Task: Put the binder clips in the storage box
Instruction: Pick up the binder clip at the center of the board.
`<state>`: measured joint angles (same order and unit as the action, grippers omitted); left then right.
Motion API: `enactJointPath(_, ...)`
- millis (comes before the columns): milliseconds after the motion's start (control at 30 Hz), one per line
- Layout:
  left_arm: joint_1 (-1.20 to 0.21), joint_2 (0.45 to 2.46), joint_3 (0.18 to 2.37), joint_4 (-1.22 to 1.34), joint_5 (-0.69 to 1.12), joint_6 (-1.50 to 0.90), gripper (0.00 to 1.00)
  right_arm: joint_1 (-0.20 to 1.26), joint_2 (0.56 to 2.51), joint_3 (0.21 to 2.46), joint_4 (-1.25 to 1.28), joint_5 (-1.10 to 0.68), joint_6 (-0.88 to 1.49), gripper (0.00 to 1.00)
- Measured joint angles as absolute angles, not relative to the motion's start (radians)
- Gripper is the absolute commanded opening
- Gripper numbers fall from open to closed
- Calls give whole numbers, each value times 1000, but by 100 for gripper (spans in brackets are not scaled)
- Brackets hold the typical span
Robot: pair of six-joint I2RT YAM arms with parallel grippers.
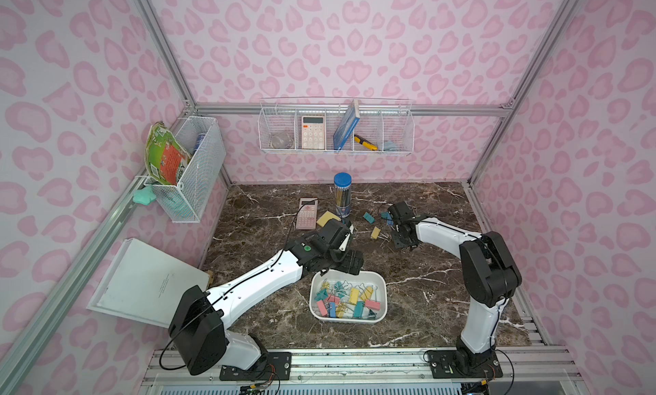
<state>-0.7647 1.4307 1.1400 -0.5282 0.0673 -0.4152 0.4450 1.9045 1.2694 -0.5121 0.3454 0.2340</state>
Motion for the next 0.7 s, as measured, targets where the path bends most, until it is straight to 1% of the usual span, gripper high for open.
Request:
enactJointPath(167, -765, 1431, 1140, -530, 60, -416, 94, 453, 1905, 1267, -527, 382, 231, 13)
enactJointPath(300, -765, 1431, 1140, -530, 56, -416, 94, 461, 1874, 1256, -544, 400, 232, 8)
enactJointPath(400, -765, 1433, 1140, -530, 53, -416, 94, 463, 1840, 1246, -554, 405, 233, 1)
enactJointPath(567, -753, 1425, 1139, -526, 54, -446, 93, 464, 1768, 1216, -567, 403, 241, 0)
enactJointPath(700, -684, 1363, 1103, -485, 73, -511, 92, 464, 1673, 1207, -593, 371, 259, 0)
